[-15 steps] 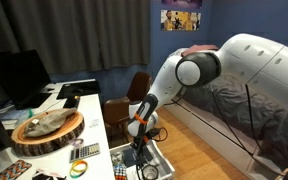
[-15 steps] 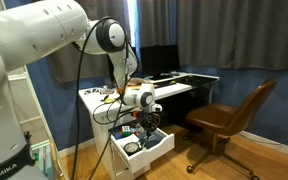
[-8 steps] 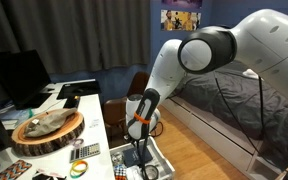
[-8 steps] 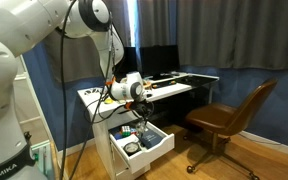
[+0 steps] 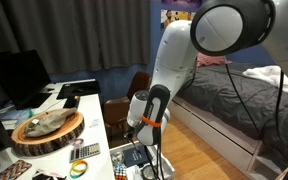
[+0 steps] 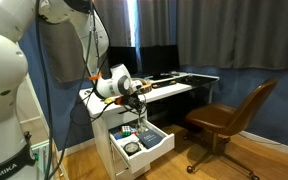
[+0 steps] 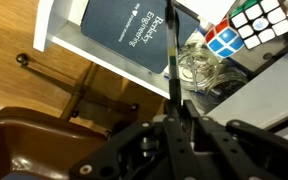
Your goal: Remove a pen from the drawer and put it on the table
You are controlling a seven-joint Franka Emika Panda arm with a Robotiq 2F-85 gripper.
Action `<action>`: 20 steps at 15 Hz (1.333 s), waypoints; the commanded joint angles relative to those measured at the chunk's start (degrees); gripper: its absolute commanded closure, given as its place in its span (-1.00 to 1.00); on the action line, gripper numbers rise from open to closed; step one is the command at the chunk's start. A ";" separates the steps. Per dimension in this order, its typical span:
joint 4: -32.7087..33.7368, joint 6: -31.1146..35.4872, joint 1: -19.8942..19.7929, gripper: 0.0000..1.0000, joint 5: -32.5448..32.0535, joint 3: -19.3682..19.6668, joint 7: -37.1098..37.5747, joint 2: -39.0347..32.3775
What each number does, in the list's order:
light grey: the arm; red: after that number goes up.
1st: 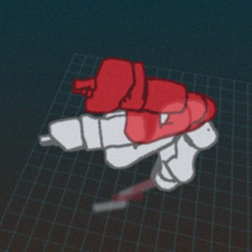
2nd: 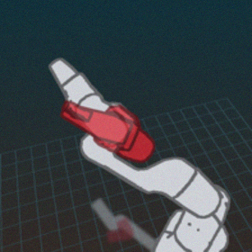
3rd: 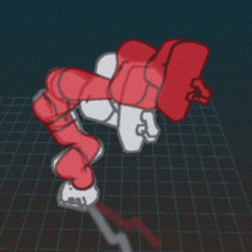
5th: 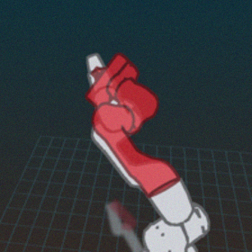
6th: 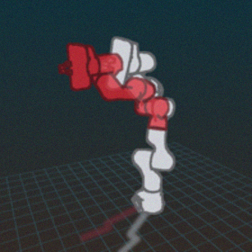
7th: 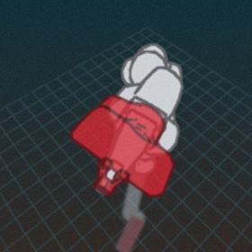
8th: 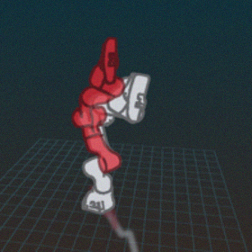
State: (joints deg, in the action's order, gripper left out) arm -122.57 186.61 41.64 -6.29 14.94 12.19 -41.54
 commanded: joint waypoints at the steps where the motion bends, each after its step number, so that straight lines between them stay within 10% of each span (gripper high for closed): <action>1: -1.89 0.99 0.52 0.94 3.10 -0.81 -4.10 1.27; 10: -2.27 0.60 3.27 0.94 5.25 0.56 -5.24 2.68; 20: -2.21 -3.32 34.71 0.94 5.40 26.29 -4.47 10.50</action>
State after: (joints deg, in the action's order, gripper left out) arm -123.45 185.71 69.08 -0.78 34.80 7.63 -33.44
